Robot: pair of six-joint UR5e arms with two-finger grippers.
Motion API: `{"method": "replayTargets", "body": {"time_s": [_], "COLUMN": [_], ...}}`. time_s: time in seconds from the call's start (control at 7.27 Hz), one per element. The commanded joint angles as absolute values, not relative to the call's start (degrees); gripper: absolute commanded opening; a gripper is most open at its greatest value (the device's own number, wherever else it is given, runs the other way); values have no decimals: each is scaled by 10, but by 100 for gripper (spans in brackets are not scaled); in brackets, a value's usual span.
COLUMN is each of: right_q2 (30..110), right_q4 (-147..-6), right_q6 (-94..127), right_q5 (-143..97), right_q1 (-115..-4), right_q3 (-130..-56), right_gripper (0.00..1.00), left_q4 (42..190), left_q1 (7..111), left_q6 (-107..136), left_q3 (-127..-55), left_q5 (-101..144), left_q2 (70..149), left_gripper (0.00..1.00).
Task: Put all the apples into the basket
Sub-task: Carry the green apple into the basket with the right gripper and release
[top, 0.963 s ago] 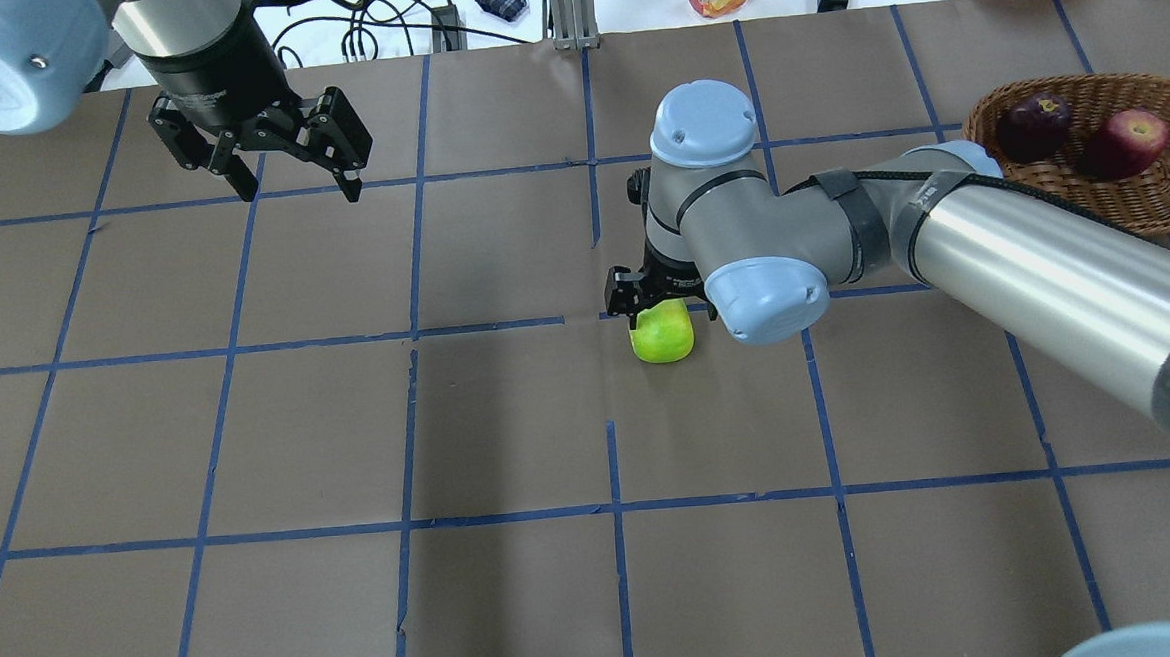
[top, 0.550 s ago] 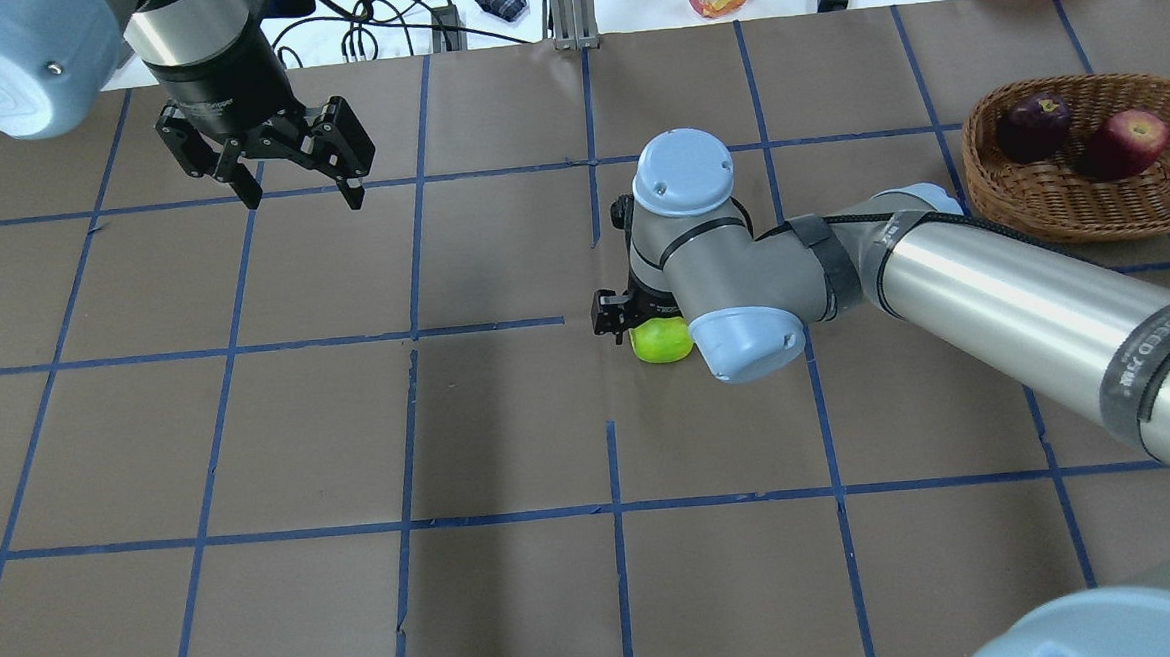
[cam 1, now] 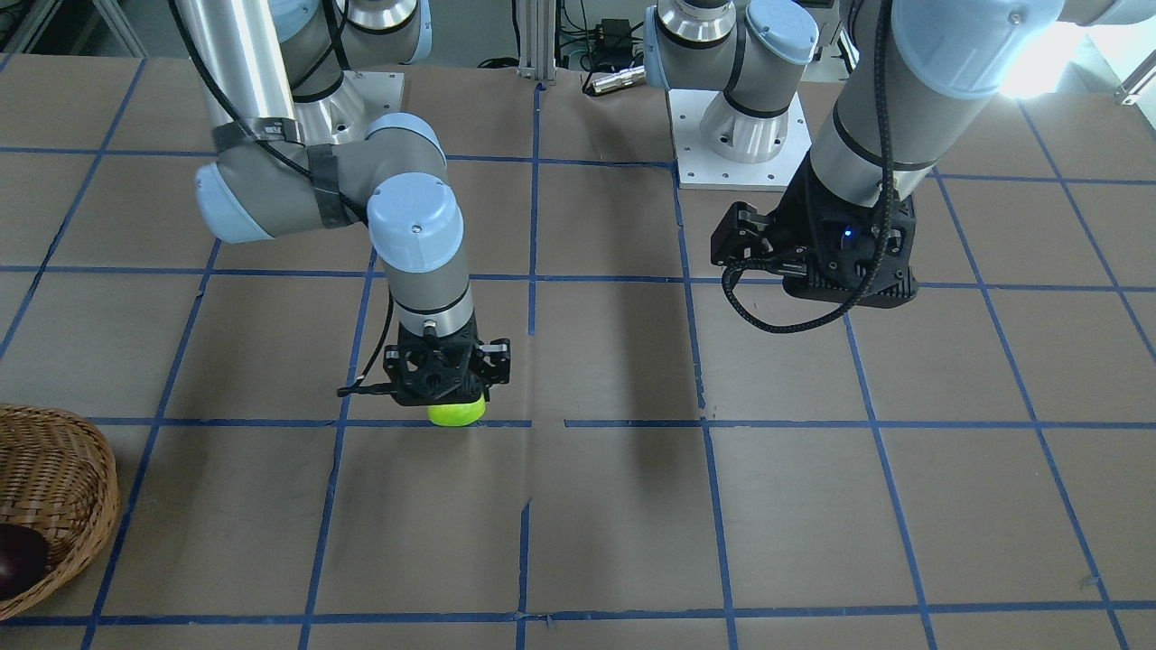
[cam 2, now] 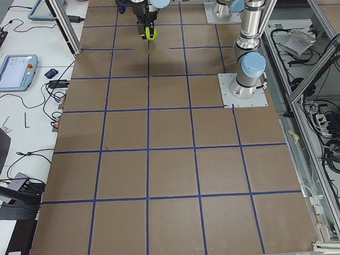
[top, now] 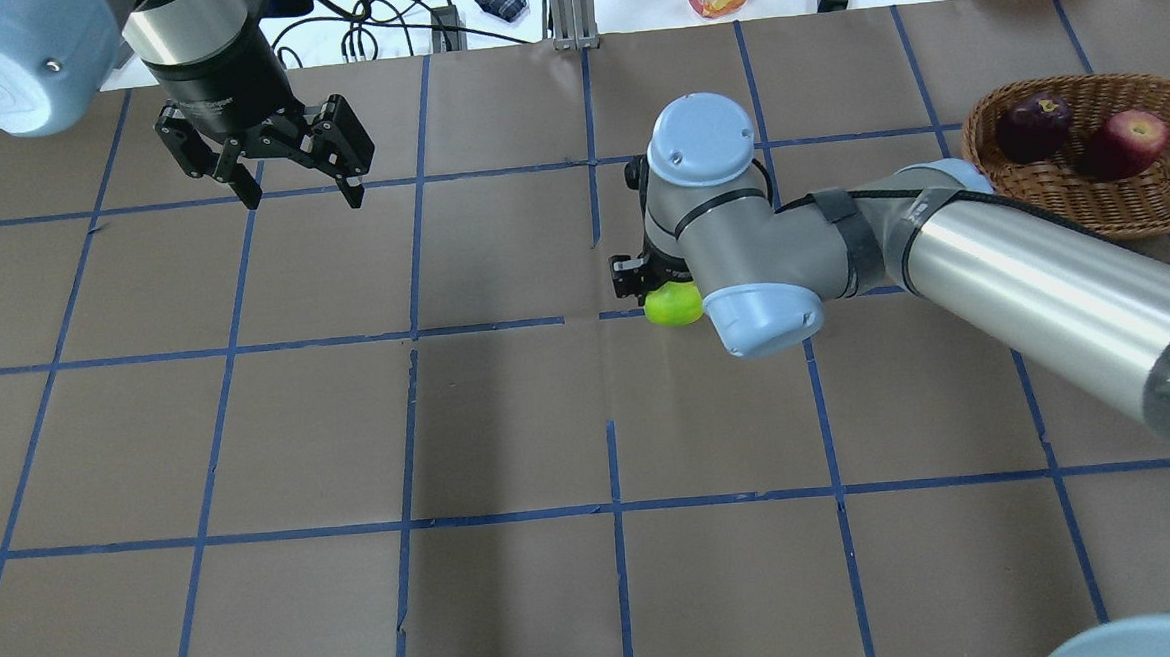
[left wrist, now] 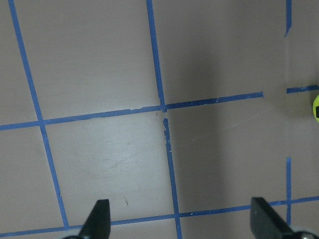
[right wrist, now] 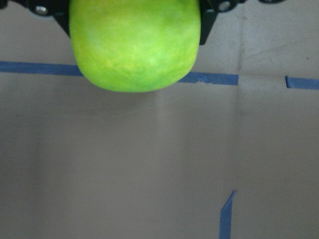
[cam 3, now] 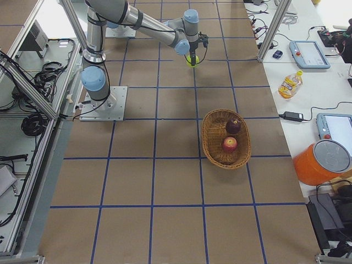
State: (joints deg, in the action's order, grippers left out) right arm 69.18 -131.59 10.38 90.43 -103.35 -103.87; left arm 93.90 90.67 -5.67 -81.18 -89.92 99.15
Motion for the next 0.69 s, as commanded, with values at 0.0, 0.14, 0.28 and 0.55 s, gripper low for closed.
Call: {"method": "replayTargets", "body": {"time_s": [0.0, 0.14, 0.28, 0.55], "right_q2": [716, 715, 710, 683], "right_q4": [-1195, -1161, -1158, -1164], "right_q6": [-36, -114, -213, -376], "right_q5": [906, 903, 896, 872], "right_q1": [-919, -857, -795, -692], "right_q3": [-959, -941, -932, -891], "right_gripper": [32, 32, 32, 32], "left_q4": [940, 939, 938, 940], "left_q1": [912, 914, 916, 916], "left_q6": [-55, -42, -32, -13], "left_q3": [-813, -810, -802, -801], "left_q5": [-894, -895, -885, -880], "left_q2": [989, 990, 990, 983], "left_gripper": [100, 100, 100, 100]}}
